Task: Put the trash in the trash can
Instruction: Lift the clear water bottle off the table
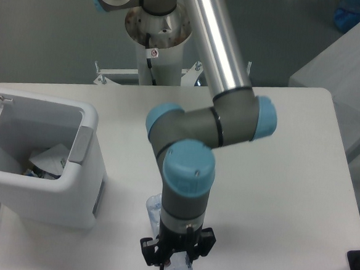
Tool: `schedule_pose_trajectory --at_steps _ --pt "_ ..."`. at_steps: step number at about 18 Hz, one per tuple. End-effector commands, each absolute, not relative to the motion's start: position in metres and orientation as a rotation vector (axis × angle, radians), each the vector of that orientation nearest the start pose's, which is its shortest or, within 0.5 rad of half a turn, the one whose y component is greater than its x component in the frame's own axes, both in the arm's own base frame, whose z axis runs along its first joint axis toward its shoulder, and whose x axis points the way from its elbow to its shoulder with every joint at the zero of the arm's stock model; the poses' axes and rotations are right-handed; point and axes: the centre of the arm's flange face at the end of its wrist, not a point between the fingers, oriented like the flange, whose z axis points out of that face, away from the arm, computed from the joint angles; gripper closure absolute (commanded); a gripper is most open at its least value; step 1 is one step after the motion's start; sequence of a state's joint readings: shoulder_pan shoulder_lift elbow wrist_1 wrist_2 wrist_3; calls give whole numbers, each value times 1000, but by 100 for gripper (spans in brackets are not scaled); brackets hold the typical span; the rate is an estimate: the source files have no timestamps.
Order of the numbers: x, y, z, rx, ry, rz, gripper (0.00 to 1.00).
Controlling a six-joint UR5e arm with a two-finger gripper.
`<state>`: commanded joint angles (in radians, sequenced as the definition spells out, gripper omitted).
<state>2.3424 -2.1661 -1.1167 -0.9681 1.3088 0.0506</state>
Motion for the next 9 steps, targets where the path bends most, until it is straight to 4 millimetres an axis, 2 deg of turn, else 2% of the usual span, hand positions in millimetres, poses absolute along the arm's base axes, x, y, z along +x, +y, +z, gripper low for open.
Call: schedule_pose_trajectory --at_steps 4,9 --pt "-401 647 476 -2361 -757 -117 40" --pt "-376 637 532 -2267 -656 -199 40"
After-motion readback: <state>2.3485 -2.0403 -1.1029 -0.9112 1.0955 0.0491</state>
